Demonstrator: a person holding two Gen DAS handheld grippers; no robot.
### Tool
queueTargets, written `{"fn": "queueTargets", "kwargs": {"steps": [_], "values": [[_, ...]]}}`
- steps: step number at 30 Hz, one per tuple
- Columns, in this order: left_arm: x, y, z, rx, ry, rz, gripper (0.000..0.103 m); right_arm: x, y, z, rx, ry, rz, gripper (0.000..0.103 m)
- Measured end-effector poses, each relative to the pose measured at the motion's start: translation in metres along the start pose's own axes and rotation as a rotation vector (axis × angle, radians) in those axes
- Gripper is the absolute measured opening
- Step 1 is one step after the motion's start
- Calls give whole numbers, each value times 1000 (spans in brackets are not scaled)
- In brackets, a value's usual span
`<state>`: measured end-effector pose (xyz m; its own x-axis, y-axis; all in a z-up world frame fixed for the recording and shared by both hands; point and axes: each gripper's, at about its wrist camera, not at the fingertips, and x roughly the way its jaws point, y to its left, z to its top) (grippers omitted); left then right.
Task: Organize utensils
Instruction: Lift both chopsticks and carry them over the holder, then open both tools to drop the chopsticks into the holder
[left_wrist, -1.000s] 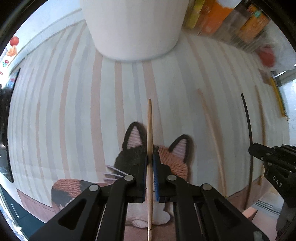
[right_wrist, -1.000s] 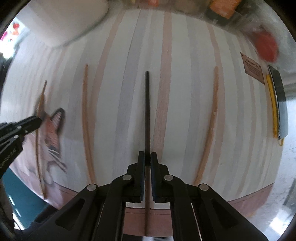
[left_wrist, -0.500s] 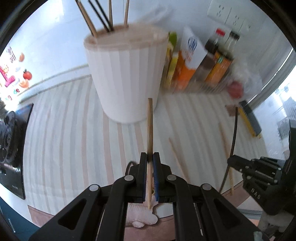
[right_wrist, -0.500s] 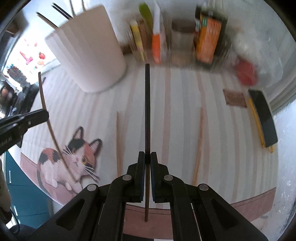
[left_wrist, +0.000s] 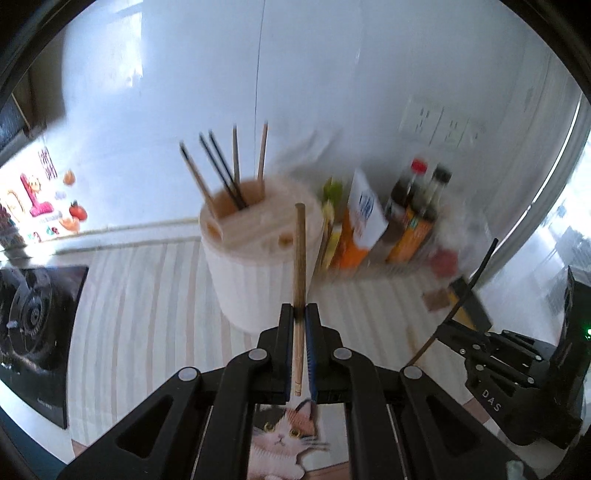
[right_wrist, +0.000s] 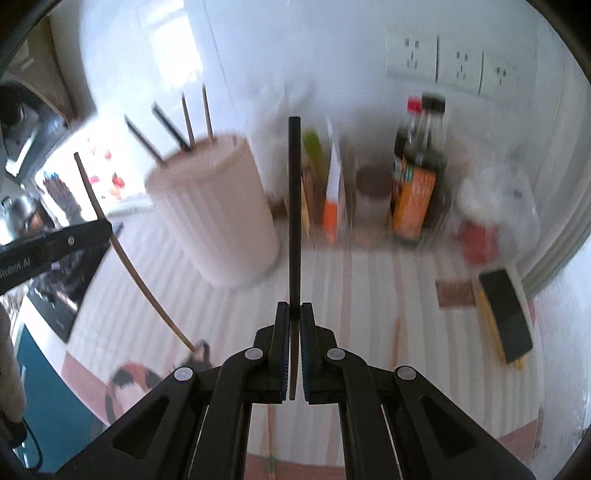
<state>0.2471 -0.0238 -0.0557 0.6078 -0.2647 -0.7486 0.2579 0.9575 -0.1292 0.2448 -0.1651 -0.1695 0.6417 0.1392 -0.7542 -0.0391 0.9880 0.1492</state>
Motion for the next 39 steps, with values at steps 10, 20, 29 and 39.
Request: {"fn": "queueTargets", "kwargs": {"steps": [10,20,29,39], "values": [[-50,-9,77,-24,-98,-122,3,-64,0,98,22,-165,109,5],[-48,29,150,-34,-164,-1,4,-69,24,182,0,-284,163,5],[5,84,175,-106,-132,90,4,-6,56,233,-41,-294,162,5],[48,99,173,-125,-34,78,4,47,62,248,-38,-219,164,5]]}}
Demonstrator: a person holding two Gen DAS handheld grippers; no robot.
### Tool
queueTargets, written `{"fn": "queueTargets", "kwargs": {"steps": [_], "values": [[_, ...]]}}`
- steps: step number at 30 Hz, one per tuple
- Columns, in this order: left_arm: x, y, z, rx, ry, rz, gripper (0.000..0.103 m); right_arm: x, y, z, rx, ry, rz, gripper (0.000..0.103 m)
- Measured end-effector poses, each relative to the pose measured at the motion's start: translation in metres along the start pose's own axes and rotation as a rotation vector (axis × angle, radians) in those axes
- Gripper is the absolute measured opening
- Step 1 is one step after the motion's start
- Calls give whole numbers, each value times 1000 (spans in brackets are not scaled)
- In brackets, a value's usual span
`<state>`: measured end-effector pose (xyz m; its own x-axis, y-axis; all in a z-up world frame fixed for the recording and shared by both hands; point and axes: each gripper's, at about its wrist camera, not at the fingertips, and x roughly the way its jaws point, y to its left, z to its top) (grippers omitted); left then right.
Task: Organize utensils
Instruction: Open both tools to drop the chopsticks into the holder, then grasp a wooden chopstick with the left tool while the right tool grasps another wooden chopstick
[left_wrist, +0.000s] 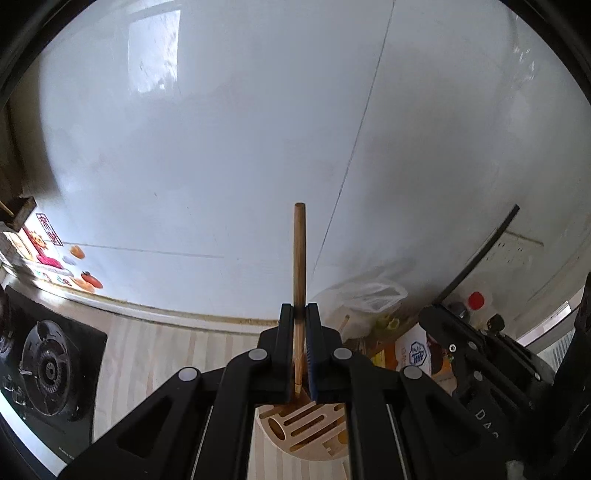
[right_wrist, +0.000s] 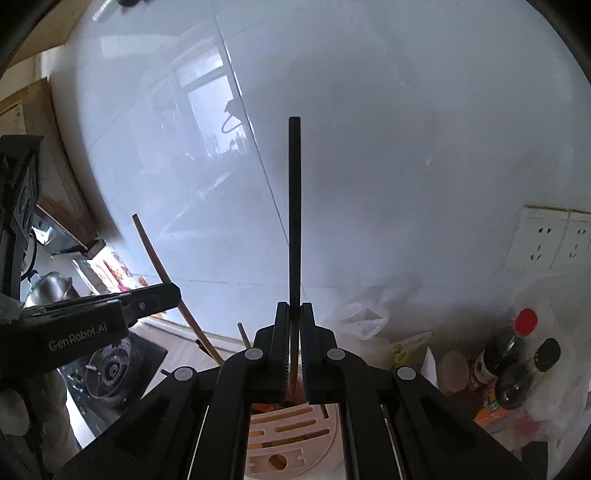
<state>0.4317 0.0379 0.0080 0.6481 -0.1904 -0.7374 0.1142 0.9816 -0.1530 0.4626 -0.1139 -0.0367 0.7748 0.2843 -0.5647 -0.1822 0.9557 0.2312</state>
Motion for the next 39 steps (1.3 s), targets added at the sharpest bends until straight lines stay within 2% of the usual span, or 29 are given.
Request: {"fn": "queueTargets", "kwargs": {"steps": [5,8,10,11,12,13,14,18,19,23,26,28,31,39], "values": [[16,1,-8,-18,89,-44,4,16,-5,-9,0,66,16,5],[20,9,-12,-69,141,-61,6,32,-10,-13,12,157,37,6],[13,14,-13,-98,144,-66,12,40,-14,-18,32,216,42,8],[7,15,-13,-97,129,-48,22,41,-17,-19,41,232,42,13],[-3,15,-12,-93,97,-30,32,39,-21,-21,54,236,44,35],[-9,14,-12,-95,73,-28,57,34,-26,-22,71,229,53,60],[-16,15,-12,-99,47,-24,78,28,-30,-23,84,216,61,67],[-47,17,-21,-104,-71,29,90,-9,-52,-23,140,149,56,70],[-51,17,-25,-103,-87,41,103,-23,-62,-25,164,128,52,70],[-62,6,-53,-56,-146,111,103,-65,-89,-45,217,77,17,70],[-57,-7,-79,-7,-130,137,103,-93,-109,-72,251,46,-25,80],[-46,-16,-102,15,-95,149,103,-106,-123,-99,260,62,-81,82],[-22,-26,-138,29,-19,150,103,-113,-143,-135,271,142,-132,82],[74,-59,-233,96,274,155,103,-92,-201,-235,311,420,-269,82]]}}
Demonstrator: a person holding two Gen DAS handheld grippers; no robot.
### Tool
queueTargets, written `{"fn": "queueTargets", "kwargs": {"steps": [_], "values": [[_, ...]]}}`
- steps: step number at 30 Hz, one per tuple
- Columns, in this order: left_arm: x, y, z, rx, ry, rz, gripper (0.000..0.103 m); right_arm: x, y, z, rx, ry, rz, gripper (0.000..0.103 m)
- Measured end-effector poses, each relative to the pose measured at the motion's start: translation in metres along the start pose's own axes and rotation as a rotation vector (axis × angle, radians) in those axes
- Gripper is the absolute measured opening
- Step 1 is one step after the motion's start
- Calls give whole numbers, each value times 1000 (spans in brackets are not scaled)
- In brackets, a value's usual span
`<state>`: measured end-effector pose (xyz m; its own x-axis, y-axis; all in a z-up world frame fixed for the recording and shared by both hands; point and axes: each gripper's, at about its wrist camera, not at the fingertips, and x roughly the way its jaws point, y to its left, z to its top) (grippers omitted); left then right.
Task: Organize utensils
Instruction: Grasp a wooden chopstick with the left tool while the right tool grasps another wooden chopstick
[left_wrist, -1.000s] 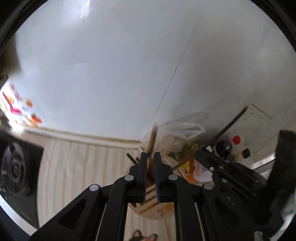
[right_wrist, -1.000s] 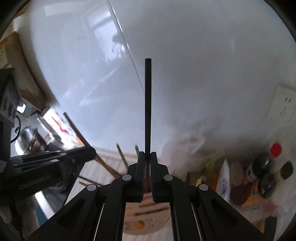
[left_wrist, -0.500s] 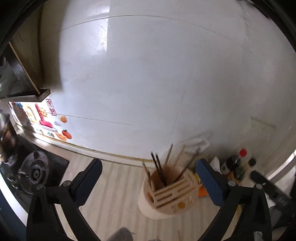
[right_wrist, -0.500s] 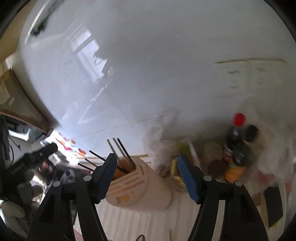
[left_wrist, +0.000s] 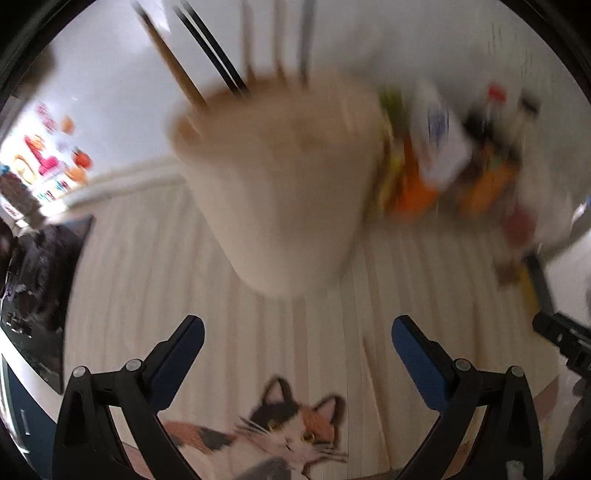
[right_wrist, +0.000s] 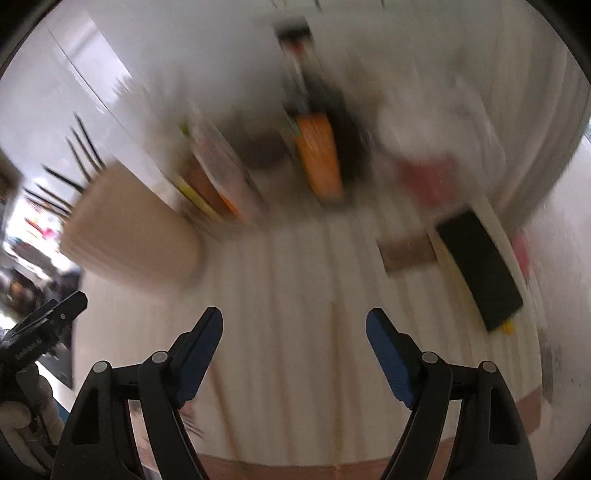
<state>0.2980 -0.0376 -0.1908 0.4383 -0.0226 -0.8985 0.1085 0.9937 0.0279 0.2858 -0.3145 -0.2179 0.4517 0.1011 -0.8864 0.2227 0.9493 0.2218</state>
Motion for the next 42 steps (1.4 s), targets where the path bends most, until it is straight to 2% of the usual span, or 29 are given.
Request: {"fn": "queueTargets", "kwargs": {"steps": [3,5,6,9,13,22,26,27,28,29,30,31,35,37,40,42], "values": [[44,-17,-26,5,148,-29,98,33,-15,-19,6,90,-34,81],[63,-26,-40,8,218,-53,84,56,-24,-31,4,155,-64,79],[72,-30,-47,8,257,-64,81,62,-25,-35,1,169,-69,76],[88,-44,-65,16,322,-88,80,83,-26,-45,-11,228,-81,71],[91,-59,-75,59,334,-94,80,100,-28,-56,-30,278,-100,68],[95,-78,-84,93,344,-91,80,115,-32,-65,-39,313,-127,67],[101,-88,-82,107,329,-78,69,123,-23,-63,-76,315,-165,63],[101,-90,-81,115,319,-65,64,127,-21,-63,-84,314,-172,58],[100,-89,-80,119,308,-67,52,127,-19,-64,-99,307,-191,51],[98,-89,-78,124,299,-68,35,127,-17,-64,-108,302,-206,47],[97,-87,-75,131,292,-72,25,127,-16,-65,-117,299,-220,41],[96,-87,-72,143,291,-76,11,127,-13,-66,-119,295,-223,36],[96,-81,-68,159,294,-91,5,126,-3,-70,-132,273,-225,22],[97,-73,-67,169,293,-83,5,128,7,-73,-150,270,-228,10],[100,-52,-65,159,299,-74,5,133,20,-72,-149,277,-206,8],[99,-36,-65,151,304,-55,5,135,34,-74,-144,292,-160,8]]}}
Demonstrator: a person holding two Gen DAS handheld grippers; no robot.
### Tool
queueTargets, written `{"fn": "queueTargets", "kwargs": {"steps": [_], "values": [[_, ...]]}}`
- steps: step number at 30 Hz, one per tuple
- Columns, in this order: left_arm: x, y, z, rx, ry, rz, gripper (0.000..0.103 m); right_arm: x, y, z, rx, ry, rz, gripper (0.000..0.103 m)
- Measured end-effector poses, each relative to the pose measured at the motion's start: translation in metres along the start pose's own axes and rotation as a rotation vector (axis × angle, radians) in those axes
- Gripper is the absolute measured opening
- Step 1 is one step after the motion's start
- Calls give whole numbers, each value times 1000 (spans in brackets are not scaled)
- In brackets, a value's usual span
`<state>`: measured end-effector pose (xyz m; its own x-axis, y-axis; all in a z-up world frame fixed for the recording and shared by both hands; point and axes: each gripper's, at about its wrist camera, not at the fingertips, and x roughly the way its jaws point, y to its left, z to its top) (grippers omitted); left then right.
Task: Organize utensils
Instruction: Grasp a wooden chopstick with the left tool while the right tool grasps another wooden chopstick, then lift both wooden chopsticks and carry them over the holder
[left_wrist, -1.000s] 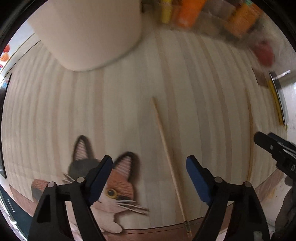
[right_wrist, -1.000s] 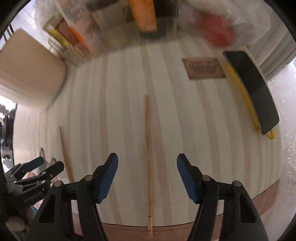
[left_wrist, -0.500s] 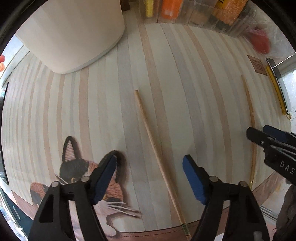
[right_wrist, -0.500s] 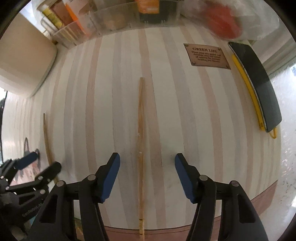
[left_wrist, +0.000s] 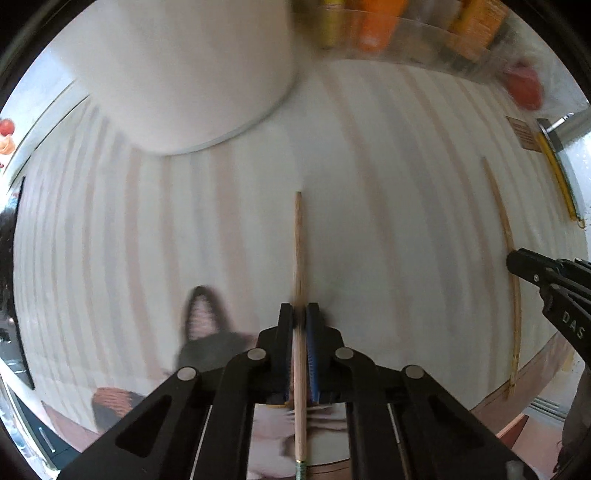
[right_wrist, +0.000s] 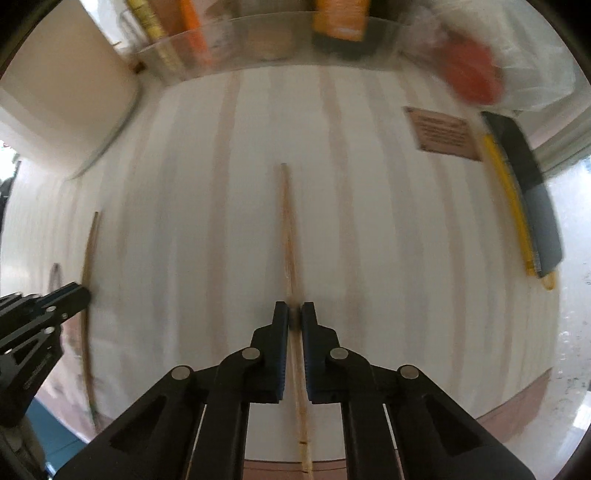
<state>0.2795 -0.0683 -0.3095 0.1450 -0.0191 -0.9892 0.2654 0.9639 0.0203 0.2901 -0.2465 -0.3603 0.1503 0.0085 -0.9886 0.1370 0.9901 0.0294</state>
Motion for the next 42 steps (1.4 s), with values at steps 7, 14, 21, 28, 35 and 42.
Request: {"fn": "queueTargets", "kwargs": {"steps": [7,14,21,28,35,42], "values": [[0,63,-14,-187,47,-21,5,6,63,2,-48,64,125,7],[-1,85,-10,-210,52,-41,8,8,113,6,-159,99,48,8],[3,75,-12,-188,50,-25,9,11,126,15,-186,130,50,8],[1,72,-15,-210,31,-28,9,21,130,10,-184,131,16,9],[0,77,-17,-199,29,-18,6,30,162,2,-209,131,-23,9],[4,78,-21,-202,29,-33,6,29,173,-1,-219,85,-26,9]]}}
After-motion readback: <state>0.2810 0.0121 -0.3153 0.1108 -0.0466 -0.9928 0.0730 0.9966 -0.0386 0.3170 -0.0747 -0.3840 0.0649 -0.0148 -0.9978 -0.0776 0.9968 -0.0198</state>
